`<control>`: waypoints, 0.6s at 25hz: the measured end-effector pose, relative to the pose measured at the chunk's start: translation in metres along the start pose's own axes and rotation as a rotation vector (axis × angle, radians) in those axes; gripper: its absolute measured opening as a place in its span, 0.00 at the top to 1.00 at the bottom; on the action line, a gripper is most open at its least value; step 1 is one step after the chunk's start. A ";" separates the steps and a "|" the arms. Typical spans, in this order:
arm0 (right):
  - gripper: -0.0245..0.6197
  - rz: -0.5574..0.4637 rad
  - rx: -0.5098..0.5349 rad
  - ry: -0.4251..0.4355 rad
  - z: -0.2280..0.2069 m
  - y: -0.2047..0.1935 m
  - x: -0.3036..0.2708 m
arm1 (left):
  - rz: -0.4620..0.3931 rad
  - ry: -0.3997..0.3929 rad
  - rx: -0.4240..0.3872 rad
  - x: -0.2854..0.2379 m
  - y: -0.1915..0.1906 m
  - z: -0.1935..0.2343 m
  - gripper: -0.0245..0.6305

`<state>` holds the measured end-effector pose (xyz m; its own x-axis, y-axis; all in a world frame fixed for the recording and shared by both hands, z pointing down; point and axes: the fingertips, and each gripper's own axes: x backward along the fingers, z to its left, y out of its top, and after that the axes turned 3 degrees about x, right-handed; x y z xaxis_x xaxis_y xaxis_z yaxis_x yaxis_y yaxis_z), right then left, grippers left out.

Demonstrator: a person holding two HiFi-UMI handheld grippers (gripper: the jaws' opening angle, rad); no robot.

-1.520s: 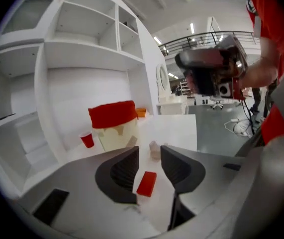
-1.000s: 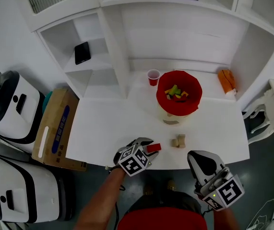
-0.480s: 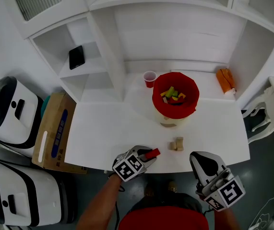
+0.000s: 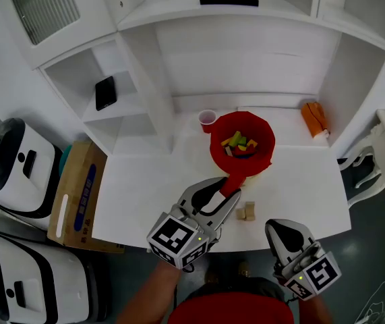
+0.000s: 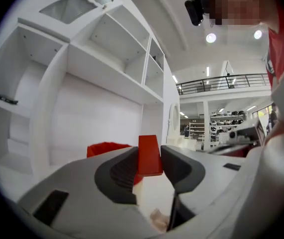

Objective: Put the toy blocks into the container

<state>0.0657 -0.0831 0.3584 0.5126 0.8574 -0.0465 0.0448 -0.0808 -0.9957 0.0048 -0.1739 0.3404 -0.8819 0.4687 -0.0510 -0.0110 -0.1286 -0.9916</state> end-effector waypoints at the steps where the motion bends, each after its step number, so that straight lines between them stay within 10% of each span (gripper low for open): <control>1: 0.95 -0.003 -0.001 -0.002 -0.001 0.000 0.000 | -0.018 0.010 -0.011 -0.009 0.013 0.005 0.70; 15: 0.87 0.091 0.017 -0.001 -0.036 -0.022 -0.009 | 0.016 0.126 0.007 -0.087 0.036 0.080 0.61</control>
<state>0.0909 -0.1078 0.3836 0.5132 0.8473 -0.1368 -0.0166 -0.1495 -0.9886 0.0433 -0.2889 0.3187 -0.8160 0.5722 -0.0818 -0.0012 -0.1433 -0.9897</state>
